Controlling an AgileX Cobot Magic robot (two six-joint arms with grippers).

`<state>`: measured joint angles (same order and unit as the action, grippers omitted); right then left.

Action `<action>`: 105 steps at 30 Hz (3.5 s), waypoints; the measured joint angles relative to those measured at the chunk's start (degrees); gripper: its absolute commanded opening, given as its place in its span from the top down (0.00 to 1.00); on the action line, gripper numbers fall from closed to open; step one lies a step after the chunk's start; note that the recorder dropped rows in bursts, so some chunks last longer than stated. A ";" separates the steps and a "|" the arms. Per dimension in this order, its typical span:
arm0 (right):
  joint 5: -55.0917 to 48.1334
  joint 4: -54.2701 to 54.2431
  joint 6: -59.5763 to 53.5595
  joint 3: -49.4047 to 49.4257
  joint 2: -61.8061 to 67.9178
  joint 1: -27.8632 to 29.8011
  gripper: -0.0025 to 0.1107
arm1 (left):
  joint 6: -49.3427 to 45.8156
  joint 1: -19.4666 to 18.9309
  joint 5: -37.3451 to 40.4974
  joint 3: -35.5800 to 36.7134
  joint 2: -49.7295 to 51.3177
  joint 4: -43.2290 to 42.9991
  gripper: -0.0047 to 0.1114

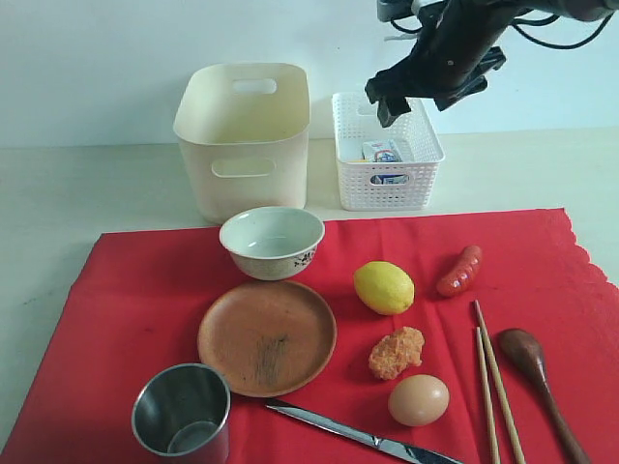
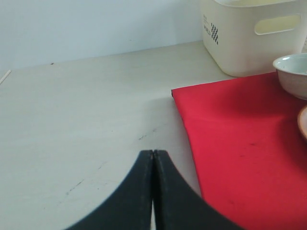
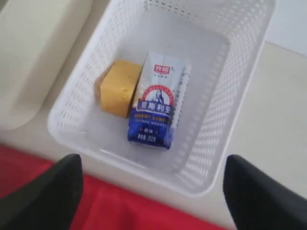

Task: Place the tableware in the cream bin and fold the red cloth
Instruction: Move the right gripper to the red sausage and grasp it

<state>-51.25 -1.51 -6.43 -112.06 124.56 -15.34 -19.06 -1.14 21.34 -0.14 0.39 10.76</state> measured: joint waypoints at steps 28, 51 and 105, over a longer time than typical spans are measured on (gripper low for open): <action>-1.31 5.77 3.19 39.72 -44.78 0.00 0.35 | 0.00 0.00 0.00 0.00 0.00 0.00 0.96; 21.76 3.54 3.93 63.45 -52.19 0.00 0.35 | 0.00 0.00 0.00 0.00 0.00 0.00 0.96; 13.43 -5.94 7.19 42.10 -8.80 4.49 0.35 | 0.00 0.00 0.00 0.00 0.00 0.00 0.96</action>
<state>-37.82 -7.45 0.77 -69.95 115.75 -10.85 -19.06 -1.14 21.34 -0.14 0.39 10.76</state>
